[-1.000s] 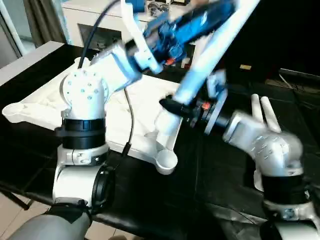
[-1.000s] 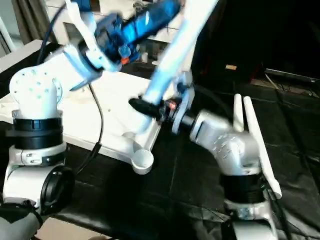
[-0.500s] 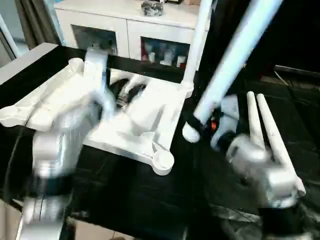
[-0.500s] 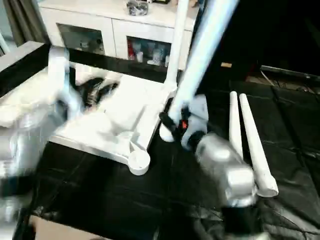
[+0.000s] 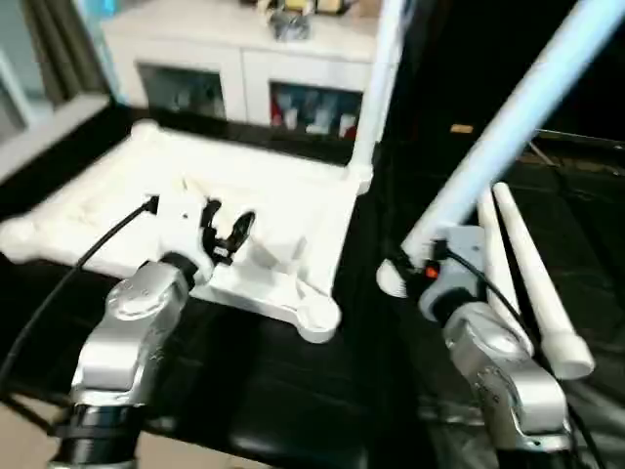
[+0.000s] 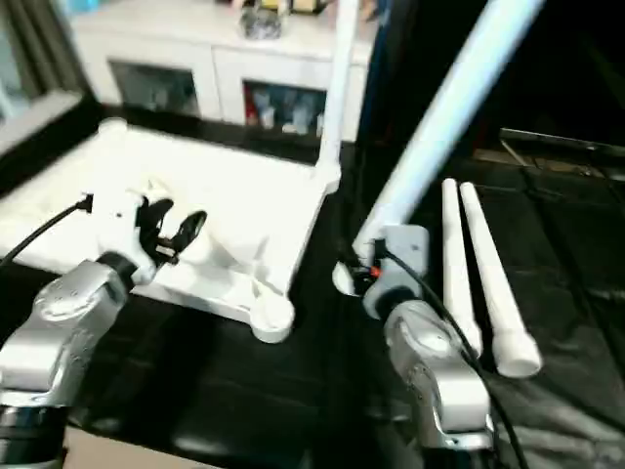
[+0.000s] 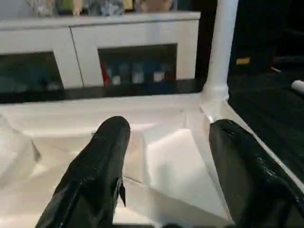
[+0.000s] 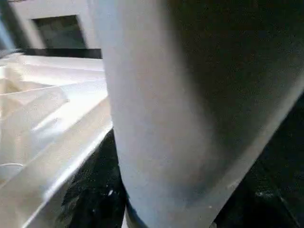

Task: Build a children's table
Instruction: Move to table

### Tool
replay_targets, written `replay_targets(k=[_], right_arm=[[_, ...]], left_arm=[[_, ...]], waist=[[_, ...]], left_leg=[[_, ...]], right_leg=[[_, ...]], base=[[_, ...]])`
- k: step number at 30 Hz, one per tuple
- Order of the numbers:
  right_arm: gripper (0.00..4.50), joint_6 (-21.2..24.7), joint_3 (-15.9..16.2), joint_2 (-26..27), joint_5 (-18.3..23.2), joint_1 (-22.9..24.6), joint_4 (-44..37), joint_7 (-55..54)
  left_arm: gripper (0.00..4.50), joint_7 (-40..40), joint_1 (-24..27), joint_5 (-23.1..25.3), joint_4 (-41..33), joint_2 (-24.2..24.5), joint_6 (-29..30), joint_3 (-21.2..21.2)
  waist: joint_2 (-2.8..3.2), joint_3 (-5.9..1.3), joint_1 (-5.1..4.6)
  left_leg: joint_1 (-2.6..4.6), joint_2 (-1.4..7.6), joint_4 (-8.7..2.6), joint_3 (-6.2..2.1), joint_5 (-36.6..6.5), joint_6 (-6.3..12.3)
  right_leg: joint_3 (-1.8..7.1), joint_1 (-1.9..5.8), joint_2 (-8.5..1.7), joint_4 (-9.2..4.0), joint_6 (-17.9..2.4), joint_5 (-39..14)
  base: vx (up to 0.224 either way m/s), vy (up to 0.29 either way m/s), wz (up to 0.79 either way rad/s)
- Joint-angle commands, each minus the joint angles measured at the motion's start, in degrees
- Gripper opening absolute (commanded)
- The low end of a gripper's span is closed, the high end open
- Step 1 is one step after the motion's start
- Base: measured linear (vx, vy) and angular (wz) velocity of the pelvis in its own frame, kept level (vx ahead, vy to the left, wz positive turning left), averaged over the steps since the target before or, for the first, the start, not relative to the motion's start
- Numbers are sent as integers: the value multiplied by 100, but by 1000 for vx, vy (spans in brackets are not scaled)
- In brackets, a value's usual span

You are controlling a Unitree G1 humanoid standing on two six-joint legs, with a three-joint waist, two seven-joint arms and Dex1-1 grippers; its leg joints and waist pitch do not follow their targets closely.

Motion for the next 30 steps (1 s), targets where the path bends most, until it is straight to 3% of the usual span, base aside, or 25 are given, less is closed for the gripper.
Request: replay_targets(k=[1, 2, 3, 4, 5, 6, 7, 8, 9, 10, 11, 12, 13, 14, 15, 16, 17, 18, 20, 21, 23, 25, 26, 29, 30], right_arm=[[192, -170, 10, 119, -9, -57, 7, -15], [192, -187, -16, 152, 26, -85, 21, 2], [192, -187, -16, 152, 26, -85, 21, 2], [192, -211, -23, 155, 39, -119, 35, 24], [192, -211, -34, 157, 65, -151, 47, 35], [192, -205, -42, 157, 82, -171, 58, 42], [192, -202, -47, 157, 92, -181, 64, 46], [192, -223, -49, 147, 102, -205, 86, 70], [192, -245, -41, 119, 93, -227, 109, 101], [192, -264, -33, 99, 82, -240, 124, 122], [192, -275, -34, 84, 71, -255, 136, 133], [192, -288, -57, 47, 61, -298, 169, 160], [192, -291, -74, 32, 62, -319, 185, 170], [192, -337, -97, 12, 24, -357, 231, 187], [192, -337, -97, 12, 24, -357, 231, 187], [192, -339, -98, 10, 24, -359, 233, 189], [192, -363, -113, -16, 11, -395, 275, 217], [192, -392, -127, -53, -4, -432, 325, 257], [192, -438, -162, -135, 13, -520, 429, 344], [192, -463, -181, -209, 52, -587, 488, 467], [192, -486, -184, -279, 80, -646, 534, 591], [192, -516, -174, -394, 103, -713, 601, 768], [192, -506, -149, -482, 93, -738, 625, 865], [191, -514, -124, -636, 97, -775, 657, 1072], [191, -520, -131, -652, 110, -785, 667, 1110]], left_arm=[[302, 205, -22, 247, 108, 88, -66, 14], [302, 373, -91, 322, 211, 115, -32, 73], [302, 373, -91, 322, 211, 115, -32, 73], [302, 506, -140, 328, 276, 109, -27, 166], [302, 579, -172, 308, 312, 106, -44, 233], [302, 593, -182, 304, 321, 111, -52, 244], [302, 600, -188, 302, 326, 114, -57, 250], [302, 573, -193, 237, 332, 68, -95, 312], [302, 490, -195, 245, 316, 89, -69, 274], [302, 431, -195, 258, 304, 104, -48, 244], [302, 361, -197, 271, 305, 131, -62, 200], [302, 133, -203, 284, 302, 228, -85, 73], [302, 13, -206, 277, 302, 275, -102, 18], [302, -115, -233, 284, 331, 340, -27, -48], [302, -115, -233, 284, 331, 340, -27, -48], [302, -131, -234, 286, 335, 347, -29, -57], [302, -423, -264, 308, 415, 485, -64, -213], [302, -809, -307, 310, 528, 655, -93, -395], [302, -1694, -451, 302, 806, 1027, -184, -780], [302, -2434, -621, 313, 1114, 1306, -282, -1023], [302, -3030, -801, 351, 1400, 1511, -439, -1194], [302, -3697, -1075, 348, 1755, 1655, -601, -1335], [302, -4008, -1263, 330, 1962, 1675, -623, -1404], [328, -4607, -1641, 392, 2363, 1701, -734, -1653], [328, -4700, -1701, 400, 2427, 1699, -739, -1698]], waist=[[-42, -222, 37], [218, -229, -401], [222, -309, -441], [333, -364, -479], [394, -375, -434], [431, -425, -616], [431, -425, -616], [382, -503, -672], [344, -562, -646], [297, -589, -657], [174, -577, -597], [75, -547, -570], [6, -514, -508], [-82, -398, -314], [-57, -366, -299], [20, -293, -301], [-6, -274, -330], [78, -200, -387], [44, -182, -428], [77, -165, -430], [93, -185, -417], [93, -245, -407], [87, -242, -408], [66, -220, -384], [71, -242, -366]], left_leg=[[-63, 38, -145, -133, -719, 12], [353, 537, -921, -98, -1299, -16], [194, 734, -1037, -18, -1352, -92], [-112, 744, -1105, -473, -1045, -182], [-16, 788, -1099, -389, -666, -565], [89, 1189, -1102, -704, 552, -1065], [89, 1189, -1102, -704, 552, -1065], [226, 1286, -947, -844, 1998, -862], [198, 1063, -703, -724, 3758, 32], [186, 966, -642, -655, 4076, 353], [12, 659, -474, -452, 3925, 692], [-175, 464, -420, -285, 3281, 640], [-331, 304, -463, -127, 2472, 589], [-456, 326, -519, -44, 364, 498], [-441, 365, -591, -74, 101, 419], [-374, 453, -742, -74, -473, 223], [-343, 494, -814, -77, -790, 158], [-237, 558, -958, -138, -1887, -165], [-195, 570, -989, -181, -2488, -373], [-125, 567, -1004, -200, -2909, -509], [-143, 575, -1057, -208, -2874, -582], [-215, 583, -1118, -153, -2221, -537], [-222, 581, -1111, -132, -2039, -514], [-186, 578, -1066, -66, -1914, -418], [-184, 587, -1051, -52, -1811, -380]], right_leg=[[878, 202, -629, -920, -905, -3891], [-292, -547, 109, 6, -460, -2490], [-581, -450, -14, 309, -475, -1834], [-866, -85, -349, 416, -642, -334], [-925, -200, -380, 307, -698, -120], [-1101, -223, -449, 482, -388, -425], [-1101, -223, -449, 482, -388, -425], [-1132, -347, -490, 645, -76, -819], [-1072, -272, -567, 585, 38, -717], [-1024, -211, -616, 460, -7, -460], [-834, -35, -833, 78, -191, 341], [-760, 112, -960, -52, -413, 695], [-707, 225, -1050, -79, -512, 970], [-544, 355, -1415, -333, -462, 185], [-604, 371, -1370, -362, -527, -438], [-714, 312, -1192, -432, -714, -1780], [-757, 285, -1106, -446, -742, -2312], [-817, 183, -1009, -495, -677, -3341], [-839, 162, -1038, -538, -572, -3714], [-851, 135, -1059, -589, -482, -3953], [-833, 185, -1085, -566, -518, -3559], [-827, 291, -1105, -452, -755, -2605], [-817, 281, -1112, -448, -820, -2402], [-813, 255, -1145, -479, -932, -2533], [-813, 272, -1172, -478, -943, -2611]], base=[[-74, 235, -41], [-130, 246, -38], [-130, 246, -38], [-148, 234, -27], [-85, 205, -3], [-85, 205, -3], [-48, 143, 10], [-55, 77, 5], [-55, 77, 5], [-74, 22, 0], [-104, -38, 0], [-104, -38, 0], [-113, -93, -2], [-120, -108, -2], [-120, -108, -2], [-124, -86, -2], [-112, -59, -5], [-112, -59, -5], [-109, -30, -9], [-108, -20, -9], [-76, 4, -8], [-31, 6, -4], [0, 0, 0], [0, 0, 0], [0, 0, 0]])
